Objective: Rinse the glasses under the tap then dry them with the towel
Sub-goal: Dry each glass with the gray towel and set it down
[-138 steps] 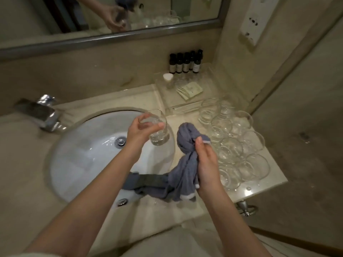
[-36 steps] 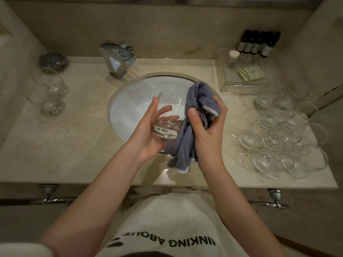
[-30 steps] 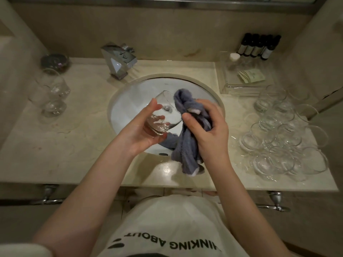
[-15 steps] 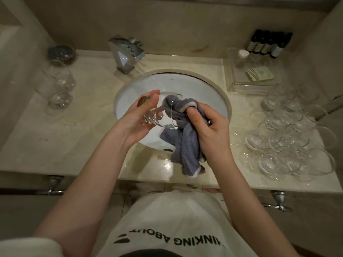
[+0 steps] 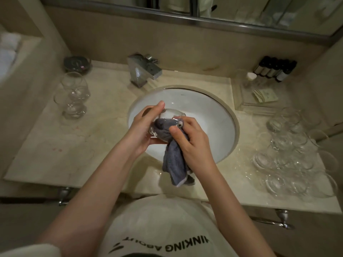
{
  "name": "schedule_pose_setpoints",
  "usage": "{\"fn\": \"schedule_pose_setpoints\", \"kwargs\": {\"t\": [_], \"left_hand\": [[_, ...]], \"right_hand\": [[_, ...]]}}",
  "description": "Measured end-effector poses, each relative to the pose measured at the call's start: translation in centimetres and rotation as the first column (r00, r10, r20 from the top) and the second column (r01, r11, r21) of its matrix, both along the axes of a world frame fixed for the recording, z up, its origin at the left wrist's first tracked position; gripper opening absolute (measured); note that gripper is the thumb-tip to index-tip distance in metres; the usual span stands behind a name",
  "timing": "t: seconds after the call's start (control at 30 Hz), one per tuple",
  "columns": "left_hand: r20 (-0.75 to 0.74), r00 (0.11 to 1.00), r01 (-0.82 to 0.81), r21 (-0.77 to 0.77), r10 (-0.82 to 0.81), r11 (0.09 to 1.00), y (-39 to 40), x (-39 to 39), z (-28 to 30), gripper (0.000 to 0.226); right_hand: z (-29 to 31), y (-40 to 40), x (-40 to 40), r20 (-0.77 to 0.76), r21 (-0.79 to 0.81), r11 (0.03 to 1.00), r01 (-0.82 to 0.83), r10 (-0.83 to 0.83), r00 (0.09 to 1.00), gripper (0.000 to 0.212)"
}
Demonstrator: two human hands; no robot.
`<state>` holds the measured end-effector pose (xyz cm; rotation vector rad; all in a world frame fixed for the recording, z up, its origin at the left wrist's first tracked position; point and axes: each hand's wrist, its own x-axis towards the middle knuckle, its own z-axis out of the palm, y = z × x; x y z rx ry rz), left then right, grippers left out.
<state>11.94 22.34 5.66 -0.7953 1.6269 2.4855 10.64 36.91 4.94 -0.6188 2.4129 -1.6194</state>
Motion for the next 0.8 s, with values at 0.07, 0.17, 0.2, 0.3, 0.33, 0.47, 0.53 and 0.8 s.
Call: {"fn": "schedule_pose_setpoints", "kwargs": {"t": [0.07,0.17,0.2,0.3,0.33,0.47,0.53,0.8], "left_hand": [[0.001,1.0,0.003,0.012,-0.003,1.0,-1.1,-0.1,0.1,0.047],[0.011,1.0,0.012,0.027,-0.012,1.0,-2.6,-0.3,-0.2,0.047],[0.012,1.0,0.021,0.028,-0.022,0.999,-3.1,-0.3,-0.3,0.047],[0.028,0.999,0.027,0.039,-0.028,0.999,-4.1,-0.2,-0.5,0.044],[0.04,0.999,0.023,0.038,-0.024,0.999,-4.5,-0.2,-0.6,0.044],[0.072,0.997,0.015,0.003,-0.016,1.0,-6.1,-0.2,-0.9,0.033],[0.081,0.997,0.01,-0.02,-0.009,1.0,-6.8,-0.2,-1.0,0.03],[0.055,0.998,0.013,-0.054,-0.01,0.998,-9.0,-0.3,-1.2,0.025]], "right_hand": [[-0.1,-1.1,-0.1,-0.006,0.018,1.0,0.015,-0.015,1.0,0.042],[-0.2,-2.6,-0.2,0.008,0.02,0.999,0.039,-0.039,0.999,0.041],[-0.2,-3.0,-0.1,0.015,0.019,0.999,0.041,-0.042,0.999,0.04],[-0.3,-4.2,0.1,0.008,0.056,0.998,0.036,-0.036,0.999,0.04],[-0.3,-4.6,0.1,0.004,0.083,0.996,0.027,-0.028,1.0,0.041],[-0.2,-5.8,0.5,0.021,0.201,0.979,-0.047,0.043,0.999,0.048],[-0.3,-6.4,0.6,0.028,0.313,0.943,-0.109,0.106,0.994,0.058],[-1.0,-8.2,1.3,0.091,0.251,0.944,-0.214,0.197,0.976,0.064]]}}
